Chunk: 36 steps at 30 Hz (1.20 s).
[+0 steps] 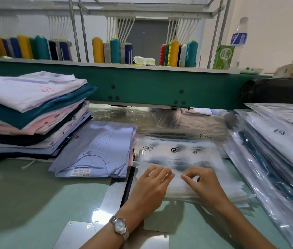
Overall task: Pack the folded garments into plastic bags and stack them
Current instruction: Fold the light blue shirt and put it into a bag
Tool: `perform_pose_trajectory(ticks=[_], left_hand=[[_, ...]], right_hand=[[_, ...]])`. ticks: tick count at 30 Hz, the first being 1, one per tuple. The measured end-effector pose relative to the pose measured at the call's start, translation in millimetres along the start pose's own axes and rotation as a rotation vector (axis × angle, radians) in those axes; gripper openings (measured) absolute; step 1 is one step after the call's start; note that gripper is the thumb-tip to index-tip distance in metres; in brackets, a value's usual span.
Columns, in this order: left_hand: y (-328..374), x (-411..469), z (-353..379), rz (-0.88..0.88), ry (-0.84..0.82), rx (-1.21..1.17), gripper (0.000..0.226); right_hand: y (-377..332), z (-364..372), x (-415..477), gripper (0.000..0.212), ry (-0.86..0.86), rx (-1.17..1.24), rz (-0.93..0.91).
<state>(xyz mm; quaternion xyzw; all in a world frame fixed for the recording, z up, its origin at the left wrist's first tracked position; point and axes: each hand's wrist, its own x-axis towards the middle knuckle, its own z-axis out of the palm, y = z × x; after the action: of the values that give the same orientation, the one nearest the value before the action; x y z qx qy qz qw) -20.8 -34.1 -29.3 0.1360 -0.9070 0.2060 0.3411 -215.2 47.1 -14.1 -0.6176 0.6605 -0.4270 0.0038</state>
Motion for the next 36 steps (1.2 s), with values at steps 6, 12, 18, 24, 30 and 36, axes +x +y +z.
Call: perform_pose_trajectory(ticks=[6, 12, 18, 24, 30, 36], left_hand=[[0, -3, -3, -0.126, -0.021, 0.062, 0.036], [-3, 0, -10, -0.036, -0.091, -0.022, 0.036], [-3, -4, 5, 0.019, -0.147, -0.019, 0.046], [-1, -8, 8, 0.024, -0.185, -0.029, 0.052], [-3, -8, 1, 0.035, -0.131, -0.08, 0.036], [-37, -16, -25, -0.039, 0.288, -0.241, 0.015]], right_hand=[[-2, 5, -3, 0.024, 0.0, 0.043, 0.035], [-4, 8, -1, 0.016, 0.113, 0.089, 0.046], [-13, 7, 1, 0.003, 0.356, 0.158, -0.014], [-19, 7, -5, 0.004, 0.398, 0.056, -0.26], [-19, 4, -10, 0.013, 0.248, -0.146, -0.374], [-19, 4, -15, 0.029, 0.12, -0.276, -0.33]])
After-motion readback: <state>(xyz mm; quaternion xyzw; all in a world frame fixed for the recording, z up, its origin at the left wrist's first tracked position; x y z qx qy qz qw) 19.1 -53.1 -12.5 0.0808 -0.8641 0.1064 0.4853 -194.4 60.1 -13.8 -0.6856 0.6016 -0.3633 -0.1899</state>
